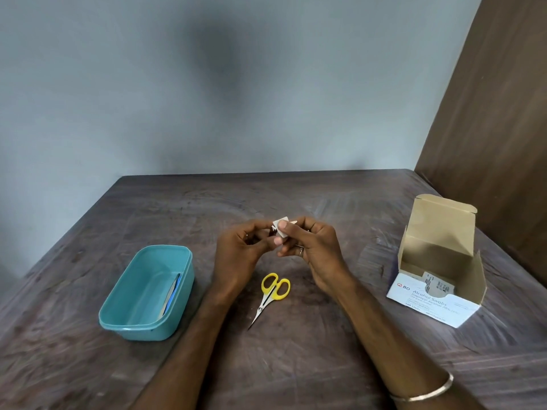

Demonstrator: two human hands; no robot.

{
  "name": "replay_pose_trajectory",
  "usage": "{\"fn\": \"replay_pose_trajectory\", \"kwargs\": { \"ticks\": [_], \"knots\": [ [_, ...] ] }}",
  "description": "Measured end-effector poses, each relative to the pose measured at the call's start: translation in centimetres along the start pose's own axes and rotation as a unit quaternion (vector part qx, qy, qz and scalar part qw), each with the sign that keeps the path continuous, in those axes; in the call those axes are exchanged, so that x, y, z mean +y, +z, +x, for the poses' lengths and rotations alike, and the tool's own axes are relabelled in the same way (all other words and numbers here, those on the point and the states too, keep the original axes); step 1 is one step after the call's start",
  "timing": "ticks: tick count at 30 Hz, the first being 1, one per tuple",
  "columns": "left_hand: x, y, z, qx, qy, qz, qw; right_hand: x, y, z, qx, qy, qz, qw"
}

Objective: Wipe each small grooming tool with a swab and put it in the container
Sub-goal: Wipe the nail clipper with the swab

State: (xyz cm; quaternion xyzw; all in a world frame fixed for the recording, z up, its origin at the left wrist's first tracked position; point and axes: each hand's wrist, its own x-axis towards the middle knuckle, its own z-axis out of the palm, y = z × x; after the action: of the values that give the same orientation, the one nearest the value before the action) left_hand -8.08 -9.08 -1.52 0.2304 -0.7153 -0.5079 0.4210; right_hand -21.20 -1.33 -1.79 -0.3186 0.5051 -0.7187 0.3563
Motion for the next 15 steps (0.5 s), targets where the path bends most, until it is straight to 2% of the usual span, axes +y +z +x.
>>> {"fn": "replay_pose_trajectory", "kwargs": {
  "ticks": [6, 15],
  "knots": [
    [0.2, 0.3, -0.1, -0.013, -0.012, 0.002, 1.0, 0.0, -0.2, 0.2, 0.007, -0.05, -0.036, 0.998],
    [1.0, 0.0, -0.1, -0.111, -0.099, -0.083, 0.985, 0.3, -1.0, 0.8, 0.004, -0.112, -0.139, 0.984]
  ]
}}
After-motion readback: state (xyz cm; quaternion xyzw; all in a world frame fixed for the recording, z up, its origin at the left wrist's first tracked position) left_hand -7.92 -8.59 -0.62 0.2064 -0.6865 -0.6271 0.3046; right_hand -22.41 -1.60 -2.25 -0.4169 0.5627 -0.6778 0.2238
